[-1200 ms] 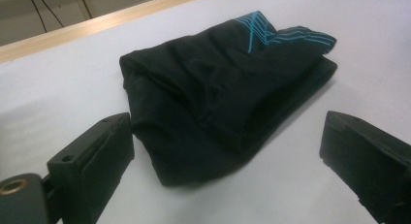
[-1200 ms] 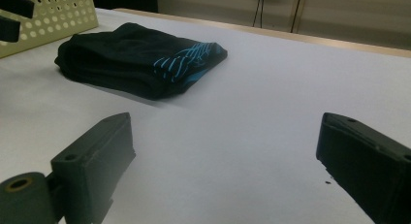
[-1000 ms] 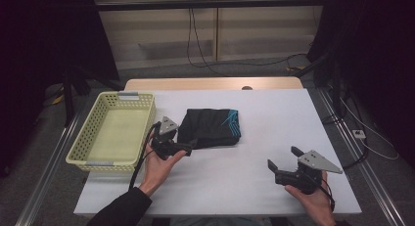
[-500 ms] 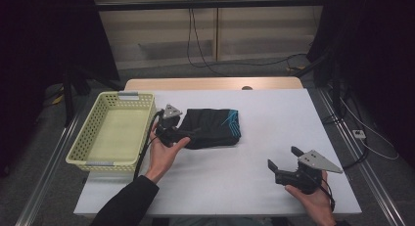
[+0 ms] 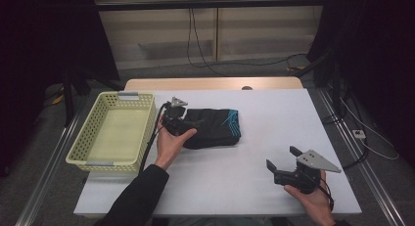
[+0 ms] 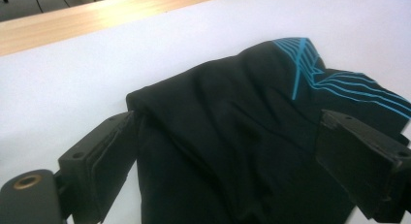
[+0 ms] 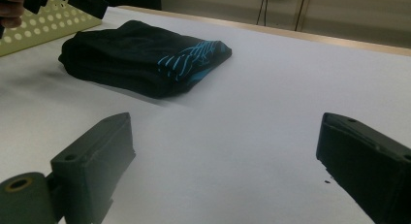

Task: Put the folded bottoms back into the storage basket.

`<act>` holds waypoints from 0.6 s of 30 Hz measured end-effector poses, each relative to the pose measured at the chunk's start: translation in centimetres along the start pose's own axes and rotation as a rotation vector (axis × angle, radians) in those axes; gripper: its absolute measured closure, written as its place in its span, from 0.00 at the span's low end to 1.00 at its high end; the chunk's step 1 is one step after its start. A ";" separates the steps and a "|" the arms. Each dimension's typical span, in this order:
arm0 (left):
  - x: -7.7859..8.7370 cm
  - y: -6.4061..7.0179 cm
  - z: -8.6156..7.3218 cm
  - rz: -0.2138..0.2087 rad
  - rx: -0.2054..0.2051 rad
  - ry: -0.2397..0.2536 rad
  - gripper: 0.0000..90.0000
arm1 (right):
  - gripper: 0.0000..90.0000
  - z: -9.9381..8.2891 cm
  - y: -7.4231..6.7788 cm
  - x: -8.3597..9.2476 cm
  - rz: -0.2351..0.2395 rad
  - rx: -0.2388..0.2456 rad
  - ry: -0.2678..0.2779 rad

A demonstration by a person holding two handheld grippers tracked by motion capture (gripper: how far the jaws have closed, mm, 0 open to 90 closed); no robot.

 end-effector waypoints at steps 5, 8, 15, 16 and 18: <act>-0.7 -0.8 0.2 0.029 -0.012 -0.002 0.10 | 0.07 0.0 0.0 0.0 -0.003 0.001 0.000; -1.3 -1.4 0.2 0.040 0.018 -0.016 0.11 | 0.07 0.0 0.0 0.0 -0.004 0.001 -0.003; -2.4 -2.4 -0.2 0.045 0.053 -0.066 0.21 | 0.07 0.0 0.0 0.0 -0.003 0.000 -0.006; -2.6 -2.4 -0.3 0.043 0.047 -0.080 0.21 | 0.07 0.0 0.0 0.0 -0.003 0.000 -0.006; -2.9 -2.5 -0.5 0.050 0.037 -0.104 0.23 | 0.07 0.0 0.0 -0.1 -0.002 0.000 -0.006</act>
Point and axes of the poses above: each handheld gripper's, and its own axes: x roughly backward along the jaws, z roughly out of its top, y roughly to its right, the point moved 1 cm from there along -x, roughly forward along the jaws, and after that the axes turned 4 degrees about -z, right-handed, at the moved point
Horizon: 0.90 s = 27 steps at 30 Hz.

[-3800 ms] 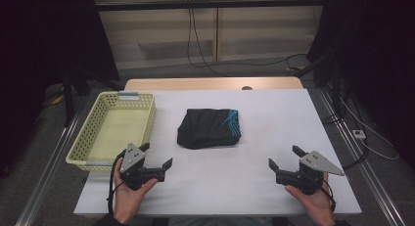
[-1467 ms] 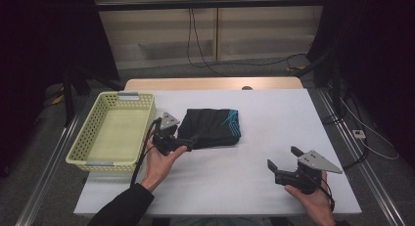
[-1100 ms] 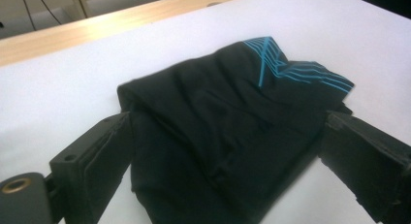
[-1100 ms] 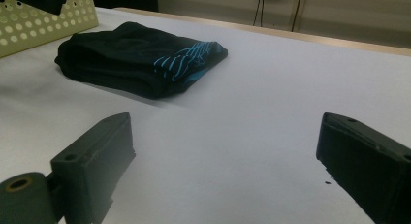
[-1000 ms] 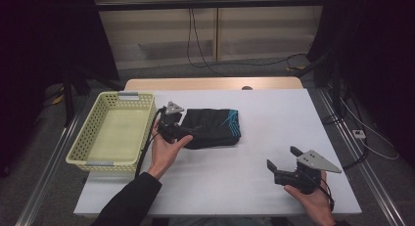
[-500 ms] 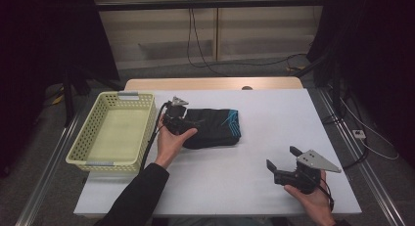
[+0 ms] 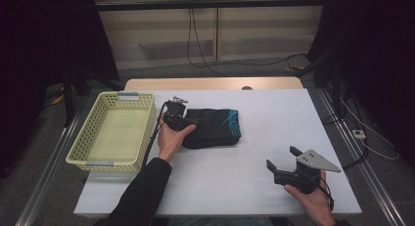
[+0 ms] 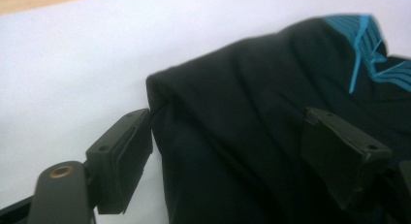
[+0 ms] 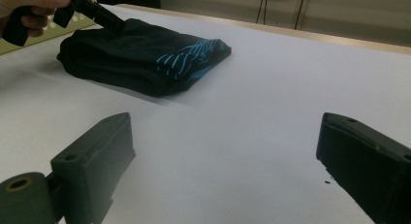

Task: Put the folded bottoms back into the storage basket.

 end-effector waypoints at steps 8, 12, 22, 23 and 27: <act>-0.6 -1.6 -0.7 0.004 0.114 -0.055 0.32 | 0.07 0.0 0.0 0.0 0.000 -0.003 -0.009; -0.9 -1.5 -0.9 -0.035 0.167 -0.066 0.40 | 0.07 0.0 0.0 -0.1 -0.001 -0.002 -0.009; -0.7 -1.3 -0.9 -0.135 0.256 -0.102 0.51 | 0.07 0.0 0.0 -0.2 0.001 0.002 -0.012; -0.7 -1.3 -0.9 -0.135 0.256 -0.102 0.53 | 0.07 0.0 0.0 -0.2 0.001 0.002 -0.012; -0.9 -0.9 -1.0 -0.185 0.239 -0.108 0.65 | 0.07 0.0 0.0 -0.2 0.000 0.003 -0.012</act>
Point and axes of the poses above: each handheld gripper's, and its own axes: x roughly backward along the jaws, z roughly out of its top, y roughly to its right, the point moved 1 cm from there along -x, roughly forward along the jaws, and after that the axes turned 4 degrees about -z, right-handed, at the moved point
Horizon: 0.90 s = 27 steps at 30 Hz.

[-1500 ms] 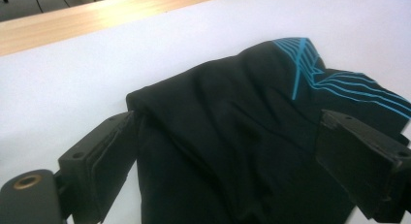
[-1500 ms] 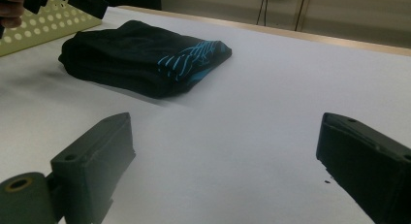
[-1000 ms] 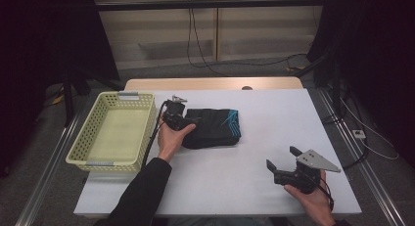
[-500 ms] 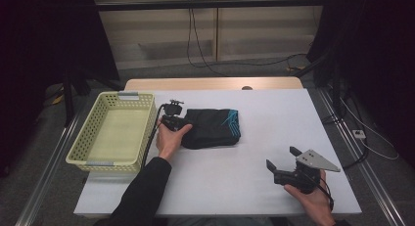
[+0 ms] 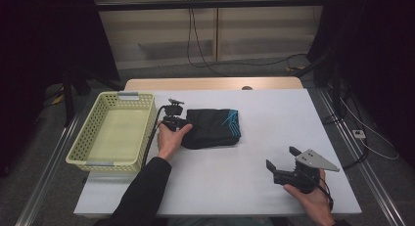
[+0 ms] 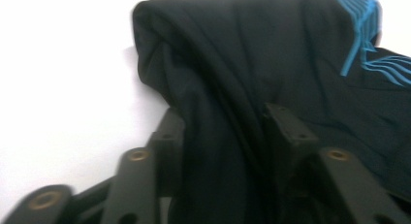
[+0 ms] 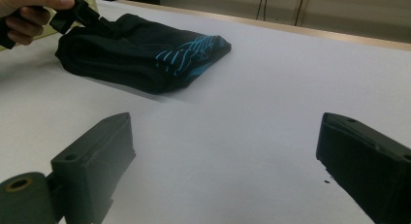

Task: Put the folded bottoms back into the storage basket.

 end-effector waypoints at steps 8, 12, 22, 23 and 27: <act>-0.3 1.1 -0.2 0.067 -0.089 -0.019 0.77 | 0.07 0.0 0.1 0.0 -0.004 -0.005 -0.001; -0.3 1.1 -0.3 0.028 -0.102 -0.019 0.83 | 0.06 0.0 0.1 0.0 -0.002 -0.010 -0.002; 0.7 1.2 -0.4 -0.019 -0.102 0.082 0.84 | 0.06 0.0 0.2 0.1 -0.005 -0.014 0.002; 0.9 1.4 -0.4 -0.018 -0.108 0.094 0.84 | 0.06 0.0 0.2 0.1 -0.005 -0.014 0.002; 1.8 2.1 0.0 -0.022 -0.129 0.135 0.84 | 0.06 0.0 0.1 0.0 0.000 -0.016 -0.001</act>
Point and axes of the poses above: each handheld gripper's, and its own axes: x roughly backward along the jaws, z roughly out of its top, y roughly to its right, the point moved 1 cm from there along -x, roughly forward along the jaws, and after that the axes turned 4 degrees about -z, right-handed, at the moved point
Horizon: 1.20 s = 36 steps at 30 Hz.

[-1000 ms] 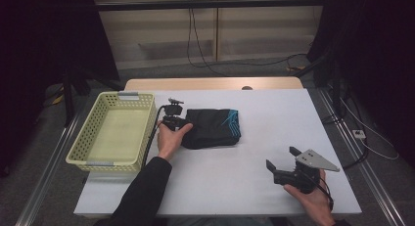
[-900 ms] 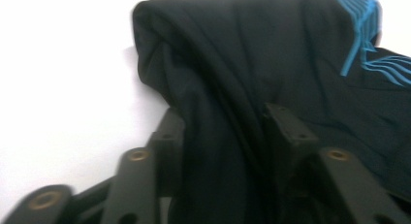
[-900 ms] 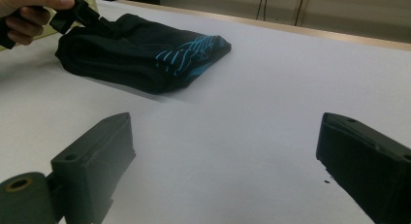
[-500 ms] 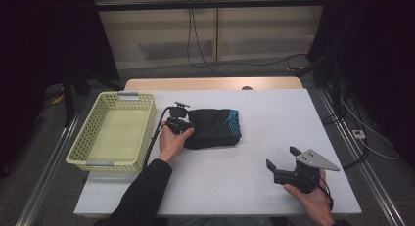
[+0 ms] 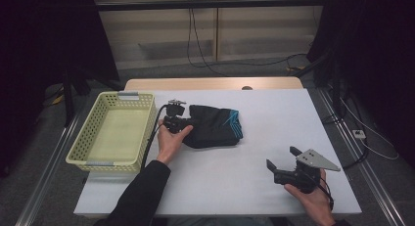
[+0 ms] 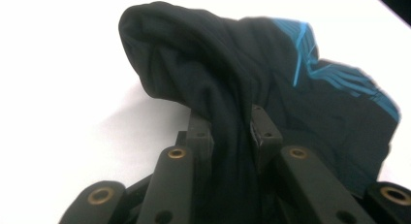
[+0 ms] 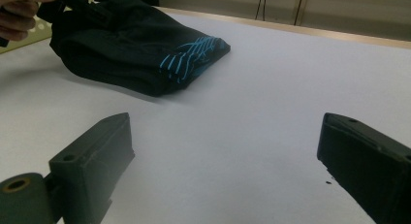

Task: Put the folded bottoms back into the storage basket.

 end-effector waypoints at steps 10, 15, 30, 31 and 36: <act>1.1 0.8 0.6 -0.002 -0.066 0.048 0.84 | 0.06 0.0 0.1 0.0 -0.003 0.000 0.002; 1.8 1.7 1.1 -0.014 -0.113 0.075 0.84 | 0.06 0.0 0.0 0.0 -0.003 0.002 0.002; 3.2 3.5 2.2 -0.029 -0.164 0.116 0.84 | 0.06 0.0 0.1 0.0 0.000 -0.006 -0.001; 3.3 3.5 2.2 -0.028 -0.166 0.120 0.84 | 0.06 0.0 0.1 0.0 -0.001 -0.005 0.000; 4.2 3.7 2.4 -0.033 -0.181 0.136 0.84 | 0.06 0.0 0.1 0.0 -0.002 -0.004 -0.001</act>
Point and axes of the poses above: each handheld gripper's, and its own axes: x roughly backward along the jaws, z roughly out of its top, y roughly to its right, the point moved 1 cm from there along -x, roughly forward along the jaws, and after that the axes turned 4 degrees about -z, right-handed, at the moved point
